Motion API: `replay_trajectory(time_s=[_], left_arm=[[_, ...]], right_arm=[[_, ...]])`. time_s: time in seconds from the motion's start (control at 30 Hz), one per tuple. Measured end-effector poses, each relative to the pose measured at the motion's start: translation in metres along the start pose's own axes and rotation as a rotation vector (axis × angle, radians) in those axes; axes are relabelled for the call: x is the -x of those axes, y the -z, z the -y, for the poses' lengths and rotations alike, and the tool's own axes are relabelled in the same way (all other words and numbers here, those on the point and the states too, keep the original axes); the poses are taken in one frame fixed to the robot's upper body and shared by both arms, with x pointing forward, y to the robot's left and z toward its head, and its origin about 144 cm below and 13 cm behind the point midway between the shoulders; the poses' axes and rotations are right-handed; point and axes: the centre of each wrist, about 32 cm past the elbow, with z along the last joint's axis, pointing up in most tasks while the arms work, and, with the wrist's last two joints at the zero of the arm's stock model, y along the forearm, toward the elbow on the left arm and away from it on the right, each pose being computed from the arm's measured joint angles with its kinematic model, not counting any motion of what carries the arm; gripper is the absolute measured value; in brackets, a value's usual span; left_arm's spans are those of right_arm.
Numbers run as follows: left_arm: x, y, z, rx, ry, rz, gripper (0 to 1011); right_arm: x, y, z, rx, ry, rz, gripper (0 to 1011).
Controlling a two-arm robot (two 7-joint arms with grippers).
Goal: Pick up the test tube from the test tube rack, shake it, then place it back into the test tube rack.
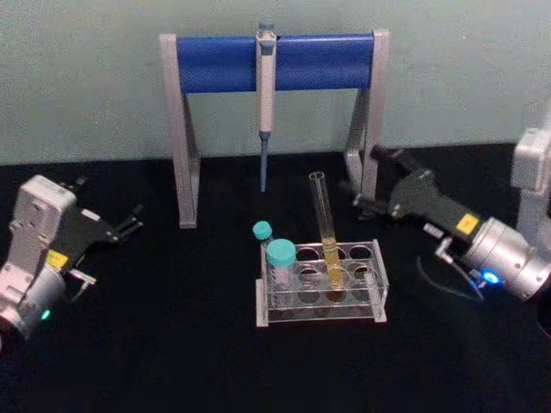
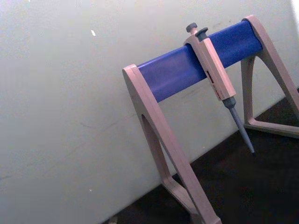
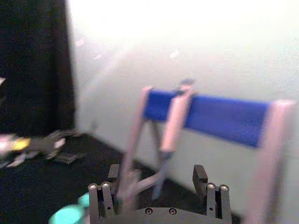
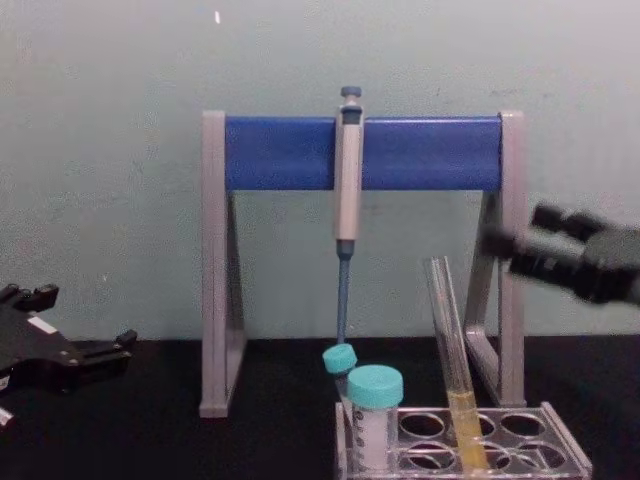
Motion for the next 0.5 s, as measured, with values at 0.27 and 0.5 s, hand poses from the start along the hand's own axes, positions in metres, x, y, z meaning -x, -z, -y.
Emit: replay_trajectory(time_s=[0.27,0.5], left_arm=[[0.000,0.000,0.000,0.000,0.000,0.000,1002],[0.000,0.000,0.000,0.000,0.000,0.000,1001]], right_arm=[[0.011,-0.004,0.001,0.021,0.274,0.092,1000],[0.017,0.008,-0.001,0.182,0.417,0.101,1000]])
